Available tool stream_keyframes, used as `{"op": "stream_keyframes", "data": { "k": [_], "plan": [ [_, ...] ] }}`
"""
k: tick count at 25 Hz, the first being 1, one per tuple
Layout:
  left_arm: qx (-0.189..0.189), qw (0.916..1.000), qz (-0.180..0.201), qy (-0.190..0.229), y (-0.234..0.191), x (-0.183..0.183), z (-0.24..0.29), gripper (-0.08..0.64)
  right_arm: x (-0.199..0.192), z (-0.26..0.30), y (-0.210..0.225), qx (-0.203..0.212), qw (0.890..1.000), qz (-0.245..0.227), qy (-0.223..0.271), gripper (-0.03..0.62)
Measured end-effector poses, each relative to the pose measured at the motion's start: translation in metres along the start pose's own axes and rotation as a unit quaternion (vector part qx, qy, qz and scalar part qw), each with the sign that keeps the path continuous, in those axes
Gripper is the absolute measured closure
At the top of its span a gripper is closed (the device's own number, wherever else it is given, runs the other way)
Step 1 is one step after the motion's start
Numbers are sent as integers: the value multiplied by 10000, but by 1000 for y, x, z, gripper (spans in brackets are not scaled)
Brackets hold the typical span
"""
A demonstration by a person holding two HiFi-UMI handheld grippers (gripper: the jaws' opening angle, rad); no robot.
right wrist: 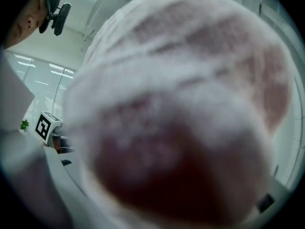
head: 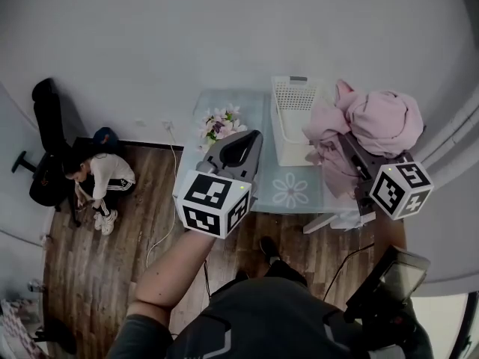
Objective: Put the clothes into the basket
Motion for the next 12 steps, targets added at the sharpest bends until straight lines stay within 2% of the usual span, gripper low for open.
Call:
{"op": "stream_keyframes", "data": {
  "k": [7, 12],
  "plan": [
    [249, 9995, -162, -43, -29, 19, 48, 551, 23, 52, 35, 288, 9995, -162, -5, 258],
    [402, 9992, -31, -29, -49, 41, 103, 551, 29, 103, 78, 537, 9975, -434, -117, 258]
  ]
}}
Point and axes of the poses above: the fingertips, and each gripper's own axes: z forward along the fingers, y to its right, x out of its top, the point moved 3 cm from there along -z, backward along the fingers, and after that the axes turned 7 degrees about -y, right-handed, at the moved point
